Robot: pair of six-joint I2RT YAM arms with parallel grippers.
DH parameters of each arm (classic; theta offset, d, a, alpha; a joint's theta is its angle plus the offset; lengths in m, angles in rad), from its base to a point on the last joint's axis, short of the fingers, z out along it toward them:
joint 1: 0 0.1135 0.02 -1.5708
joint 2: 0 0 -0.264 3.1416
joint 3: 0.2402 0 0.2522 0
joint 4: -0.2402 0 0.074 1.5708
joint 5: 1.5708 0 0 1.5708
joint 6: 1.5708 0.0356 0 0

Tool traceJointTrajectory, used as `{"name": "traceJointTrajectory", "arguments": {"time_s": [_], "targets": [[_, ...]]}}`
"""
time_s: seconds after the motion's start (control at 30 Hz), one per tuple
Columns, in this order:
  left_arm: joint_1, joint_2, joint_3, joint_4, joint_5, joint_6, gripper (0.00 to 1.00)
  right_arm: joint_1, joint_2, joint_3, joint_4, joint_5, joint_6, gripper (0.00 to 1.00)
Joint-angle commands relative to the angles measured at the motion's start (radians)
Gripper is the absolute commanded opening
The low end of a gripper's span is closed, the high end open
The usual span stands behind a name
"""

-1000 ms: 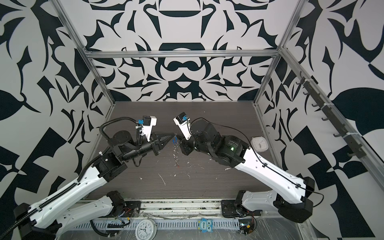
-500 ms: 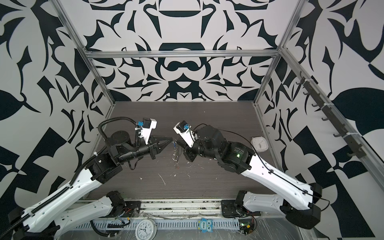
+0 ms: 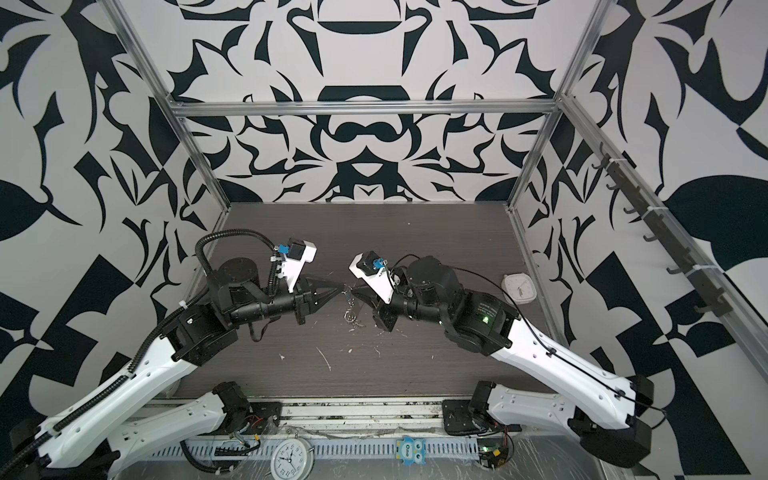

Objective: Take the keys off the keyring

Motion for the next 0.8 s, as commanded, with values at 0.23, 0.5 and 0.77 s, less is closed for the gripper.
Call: {"name": "traceJointTrajectory", "arguments": {"time_s": [0.23,0.5,0.77], "targets": [[0.048,0.022,-0.005,0.011,0.095,-0.032,0.0,0.008,-0.038,0.021,0.166,-0.109,0.014,0.0],[0.17,0.013,-0.107,0.277,0.338,-0.225,0.0,0.009,-0.063,-0.026,0.289,-0.103,0.03,0.0],[0.179,0.015,-0.151,0.396,0.38,-0.293,0.0,0.008,-0.073,-0.052,0.35,-0.091,0.052,0.0]]}}
